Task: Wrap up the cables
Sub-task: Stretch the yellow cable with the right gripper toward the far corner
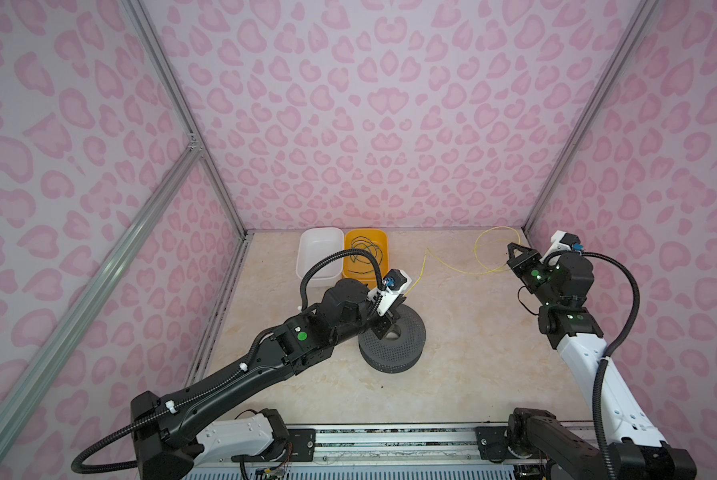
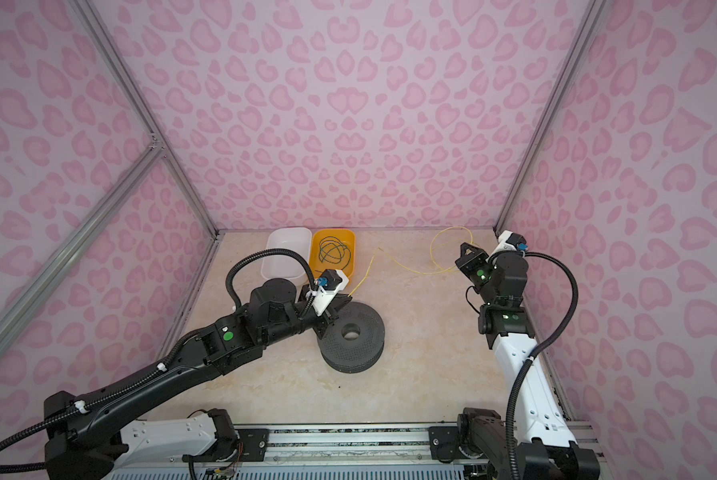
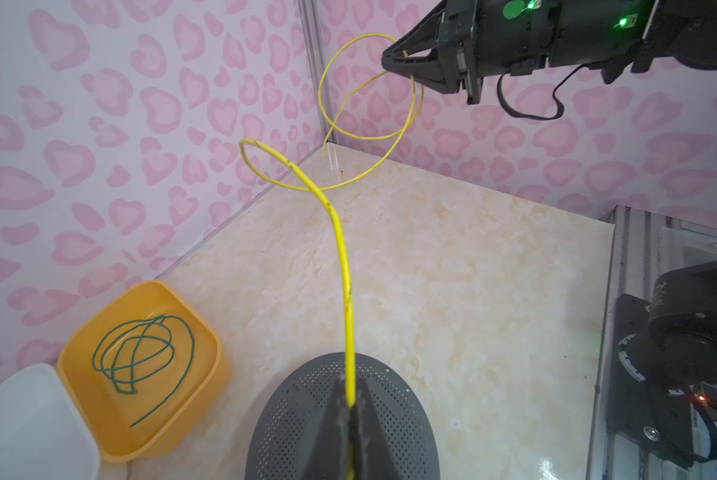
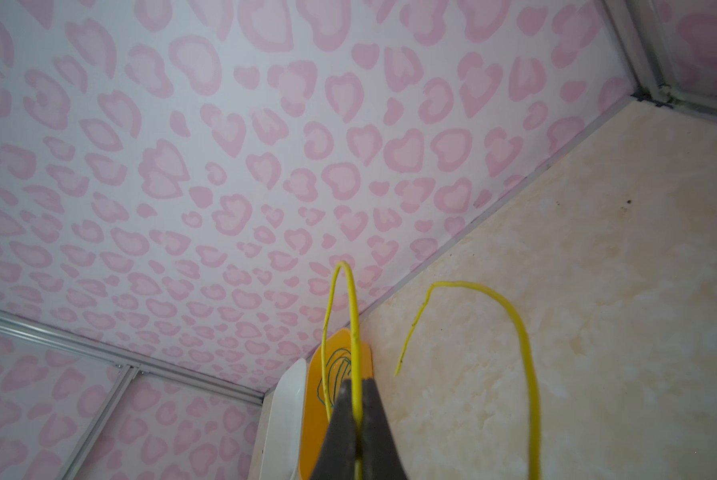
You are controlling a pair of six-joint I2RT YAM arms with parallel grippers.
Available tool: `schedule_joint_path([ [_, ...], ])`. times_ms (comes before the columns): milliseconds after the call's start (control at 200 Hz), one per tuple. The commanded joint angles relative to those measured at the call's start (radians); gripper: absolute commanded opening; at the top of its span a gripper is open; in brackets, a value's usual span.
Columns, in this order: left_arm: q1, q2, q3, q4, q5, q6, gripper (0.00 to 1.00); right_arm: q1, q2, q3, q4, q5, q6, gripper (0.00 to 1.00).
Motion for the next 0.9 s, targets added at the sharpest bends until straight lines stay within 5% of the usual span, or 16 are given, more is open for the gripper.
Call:
schedule_joint_path([
  [0, 0.013, -0.033, -0.017, -0.048, -0.06, 0.005, 0.04, -0.059, -0.003, 0.023, 0.068, -0.005, 0.049, 0.0],
  [465, 0.029, -0.011, -0.025, -0.196, -0.365, 0.131, 0.03, -0.228, 0.036, 0.07, 0.227, -0.024, 0.261, 0.0],
  [895, 0.096, -0.076, -0.073, -0.233, -0.388, 0.127, 0.04, -0.245, 0.085, 0.057, 0.31, -0.024, 0.336, 0.0],
])
